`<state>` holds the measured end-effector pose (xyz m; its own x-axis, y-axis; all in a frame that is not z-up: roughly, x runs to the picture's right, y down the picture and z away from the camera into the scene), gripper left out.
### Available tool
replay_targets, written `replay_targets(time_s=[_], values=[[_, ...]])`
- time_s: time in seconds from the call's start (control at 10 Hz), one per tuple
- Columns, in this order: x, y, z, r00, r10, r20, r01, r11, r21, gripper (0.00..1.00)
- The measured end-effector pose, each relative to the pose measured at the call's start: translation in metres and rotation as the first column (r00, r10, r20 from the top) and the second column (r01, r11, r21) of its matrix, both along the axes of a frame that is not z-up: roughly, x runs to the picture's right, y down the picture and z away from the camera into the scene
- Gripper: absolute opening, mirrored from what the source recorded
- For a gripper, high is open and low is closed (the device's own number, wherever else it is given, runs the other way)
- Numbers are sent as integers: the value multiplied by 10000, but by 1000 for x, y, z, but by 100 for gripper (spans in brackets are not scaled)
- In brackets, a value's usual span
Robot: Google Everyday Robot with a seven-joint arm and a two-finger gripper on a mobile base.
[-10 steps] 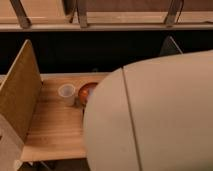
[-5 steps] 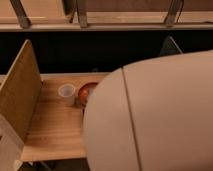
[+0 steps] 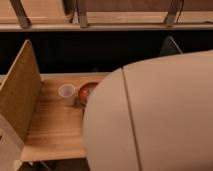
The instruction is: Place the white sponge in the ceramic cup
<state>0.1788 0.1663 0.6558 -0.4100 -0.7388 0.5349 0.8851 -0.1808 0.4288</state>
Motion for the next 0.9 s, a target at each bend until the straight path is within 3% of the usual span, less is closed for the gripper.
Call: replay_targets(time_s=[0.3, 0.5, 0.7, 0.9], values=[[0, 0, 0, 10000, -11, 15, 11, 10000, 23, 80], [2, -15, 9, 9991, -417, -87, 421, 9976, 550, 80], [-1, -40, 25, 9917, -1272, -200, 1288, 9821, 1377, 80], [-11, -61, 36, 9796, -2004, -180, 1994, 9550, 2196, 80]])
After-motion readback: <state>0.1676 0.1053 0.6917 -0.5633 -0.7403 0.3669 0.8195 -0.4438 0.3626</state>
